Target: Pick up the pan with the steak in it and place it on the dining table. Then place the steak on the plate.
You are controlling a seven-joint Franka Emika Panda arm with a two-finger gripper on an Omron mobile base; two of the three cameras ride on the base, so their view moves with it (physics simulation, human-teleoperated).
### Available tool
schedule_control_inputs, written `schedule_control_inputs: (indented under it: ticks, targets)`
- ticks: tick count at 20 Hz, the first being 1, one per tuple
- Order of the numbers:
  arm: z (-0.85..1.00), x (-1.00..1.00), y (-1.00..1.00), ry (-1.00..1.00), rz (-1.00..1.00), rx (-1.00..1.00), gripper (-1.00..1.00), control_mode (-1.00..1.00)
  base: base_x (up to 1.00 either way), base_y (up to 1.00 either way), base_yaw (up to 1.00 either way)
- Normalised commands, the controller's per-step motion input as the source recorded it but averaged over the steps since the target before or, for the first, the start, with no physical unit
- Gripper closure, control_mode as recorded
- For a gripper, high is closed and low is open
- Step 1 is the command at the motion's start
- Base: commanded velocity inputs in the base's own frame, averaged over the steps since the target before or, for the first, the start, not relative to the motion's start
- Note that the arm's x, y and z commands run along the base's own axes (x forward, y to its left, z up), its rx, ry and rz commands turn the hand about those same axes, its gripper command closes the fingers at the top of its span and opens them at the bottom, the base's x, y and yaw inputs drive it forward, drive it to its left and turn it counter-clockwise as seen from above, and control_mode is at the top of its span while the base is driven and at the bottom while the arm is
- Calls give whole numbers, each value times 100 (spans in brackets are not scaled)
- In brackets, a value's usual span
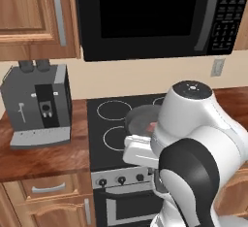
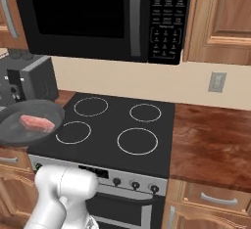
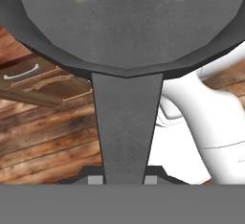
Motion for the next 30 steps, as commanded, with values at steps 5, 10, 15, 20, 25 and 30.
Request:
schedule_control_inputs:
  ticks: [5,10,15,20,25,30]
  targets:
    - [0,0,0,0,0,0,100,100,-91,-2,19]
    - [0,0,0,0,0,0,100,100,-92,-1,18]
    - [0,0,0,0,0,0,100,100,-54,-5,34]
    - [0,0,0,0,0,0,100,100,-27,-8,45]
    - [0,0,0,0,0,0,100,100,-17,-3,49]
    - [0,0,0,0,0,0,100,100,-12,0,50]
